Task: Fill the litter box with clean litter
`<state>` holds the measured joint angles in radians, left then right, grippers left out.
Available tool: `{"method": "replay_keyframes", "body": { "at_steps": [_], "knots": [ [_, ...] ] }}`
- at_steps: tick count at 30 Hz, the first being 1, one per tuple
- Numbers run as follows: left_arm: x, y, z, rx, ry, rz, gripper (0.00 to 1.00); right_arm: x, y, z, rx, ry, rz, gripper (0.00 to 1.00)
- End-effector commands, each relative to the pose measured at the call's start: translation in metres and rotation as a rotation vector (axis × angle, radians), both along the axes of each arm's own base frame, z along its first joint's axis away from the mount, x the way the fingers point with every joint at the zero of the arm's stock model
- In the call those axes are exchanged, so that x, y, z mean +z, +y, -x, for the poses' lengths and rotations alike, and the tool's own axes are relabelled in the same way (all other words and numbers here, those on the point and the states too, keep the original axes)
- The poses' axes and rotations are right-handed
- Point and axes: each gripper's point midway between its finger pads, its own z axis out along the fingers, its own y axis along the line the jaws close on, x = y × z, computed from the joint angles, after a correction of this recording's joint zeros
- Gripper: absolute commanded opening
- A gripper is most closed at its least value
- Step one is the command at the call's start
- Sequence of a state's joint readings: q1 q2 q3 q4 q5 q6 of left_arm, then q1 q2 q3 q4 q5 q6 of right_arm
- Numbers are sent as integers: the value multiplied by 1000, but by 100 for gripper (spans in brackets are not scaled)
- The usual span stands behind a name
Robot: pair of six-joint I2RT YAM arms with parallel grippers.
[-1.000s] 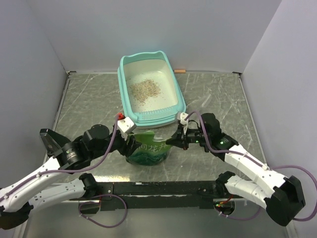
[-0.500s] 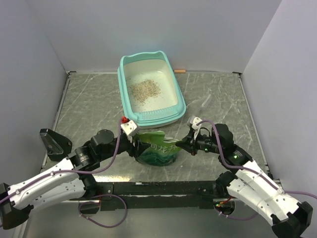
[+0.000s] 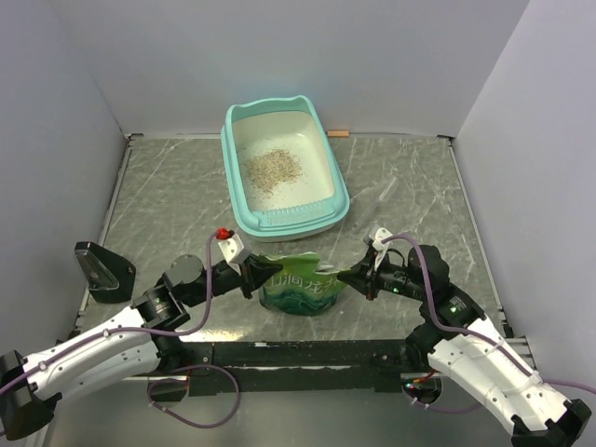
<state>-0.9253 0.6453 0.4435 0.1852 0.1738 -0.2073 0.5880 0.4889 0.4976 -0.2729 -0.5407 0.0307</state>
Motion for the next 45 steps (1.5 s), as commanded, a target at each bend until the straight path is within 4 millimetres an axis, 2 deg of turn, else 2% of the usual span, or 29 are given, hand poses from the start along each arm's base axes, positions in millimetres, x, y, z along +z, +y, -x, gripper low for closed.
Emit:
{"method": "replay_keyframes", "body": {
  "at_steps": [1,6,7,8,9,10,14,16,17,19,21,25,27,32,33,35,36,38,39,40,45],
  "knots": [
    [20,-14,14,-117,-30,93,2,41,3,-4,-6,-103,-96,0],
    [32,-12,22,-165,-63,142,1,43,9,1,42,-102,-118,2],
    [38,-7,23,-149,-80,159,1,50,10,-1,42,-129,-139,19],
    [40,-1,17,-109,-84,165,1,47,11,0,42,-117,-152,32],
    [38,3,15,-83,-76,159,1,49,12,-1,38,-121,-169,43],
    [44,9,14,-58,-82,175,1,56,13,-3,38,-148,-198,53],
    [55,20,15,-28,-72,185,1,67,24,4,114,-211,-309,65],
    [58,25,16,-11,-66,181,1,64,30,6,149,-200,-351,69],
    [61,27,16,-2,-67,185,1,68,32,8,171,-218,-398,70],
    [66,35,13,44,-66,201,1,62,39,11,216,-188,-420,72],
    [67,40,11,73,-69,210,1,62,42,15,259,-229,-438,73],
    [63,42,11,86,-41,211,1,45,50,15,339,-245,-387,73],
    [59,41,9,92,-26,209,1,47,52,19,379,-281,-407,72],
    [54,40,7,99,0,192,1,38,52,32,479,-280,-434,67],
    [53,40,8,97,5,193,1,33,53,30,484,-262,-435,66],
    [53,41,7,107,8,195,1,36,53,30,497,-265,-453,62],
    [55,42,8,105,6,204,1,30,55,29,500,-223,-454,56],
    [54,42,7,107,7,202,1,36,50,28,494,-266,-485,48],
    [54,41,7,107,10,198,1,32,50,26,491,-221,-490,37],
    [54,42,7,109,10,196,1,36,48,28,497,-250,-505,33],
    [50,40,6,108,25,196,1,26,44,23,456,-222,-500,23]
  ]
}}
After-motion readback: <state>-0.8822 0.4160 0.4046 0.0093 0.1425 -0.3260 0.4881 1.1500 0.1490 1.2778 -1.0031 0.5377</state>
